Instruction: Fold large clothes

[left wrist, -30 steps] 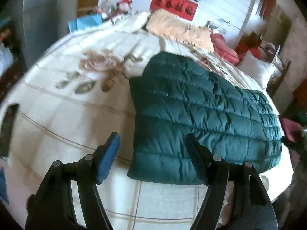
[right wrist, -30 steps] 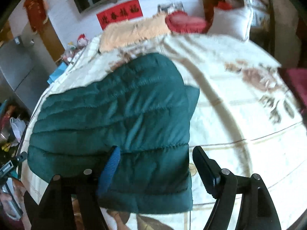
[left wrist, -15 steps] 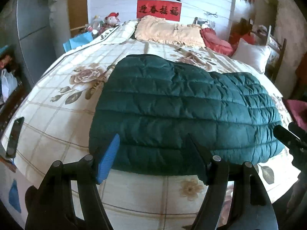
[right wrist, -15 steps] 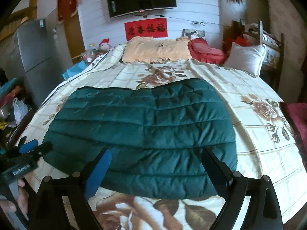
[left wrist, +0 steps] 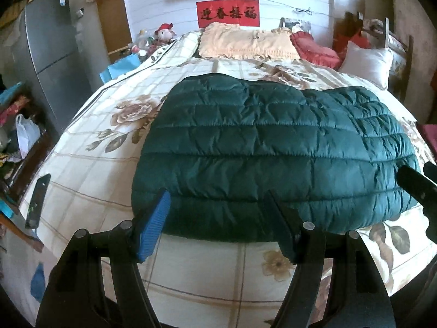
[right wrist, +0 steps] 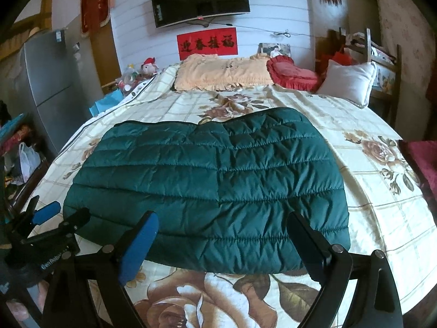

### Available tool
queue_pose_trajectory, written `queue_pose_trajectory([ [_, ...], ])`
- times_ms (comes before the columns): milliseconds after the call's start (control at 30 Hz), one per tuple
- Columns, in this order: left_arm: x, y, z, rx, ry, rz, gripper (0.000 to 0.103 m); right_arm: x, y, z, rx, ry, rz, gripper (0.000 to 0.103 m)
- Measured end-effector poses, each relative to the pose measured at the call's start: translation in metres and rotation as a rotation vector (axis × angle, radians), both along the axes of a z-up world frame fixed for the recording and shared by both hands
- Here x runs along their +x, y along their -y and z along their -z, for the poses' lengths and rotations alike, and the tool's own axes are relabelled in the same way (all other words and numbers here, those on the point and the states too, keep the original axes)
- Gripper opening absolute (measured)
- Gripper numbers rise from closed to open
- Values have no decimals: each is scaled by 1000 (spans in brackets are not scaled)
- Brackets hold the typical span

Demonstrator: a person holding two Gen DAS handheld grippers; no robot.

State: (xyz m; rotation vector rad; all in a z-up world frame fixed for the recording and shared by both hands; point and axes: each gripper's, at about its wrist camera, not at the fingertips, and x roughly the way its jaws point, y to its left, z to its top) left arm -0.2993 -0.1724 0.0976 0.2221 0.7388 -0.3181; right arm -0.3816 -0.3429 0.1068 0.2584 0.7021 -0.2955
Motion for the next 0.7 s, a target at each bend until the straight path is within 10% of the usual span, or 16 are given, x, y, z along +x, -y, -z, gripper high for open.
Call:
queue_pose_trajectory([
  [700,-3,-4,-4,-48,6,3,71,2,-9,4,-16,-11,-10,93],
])
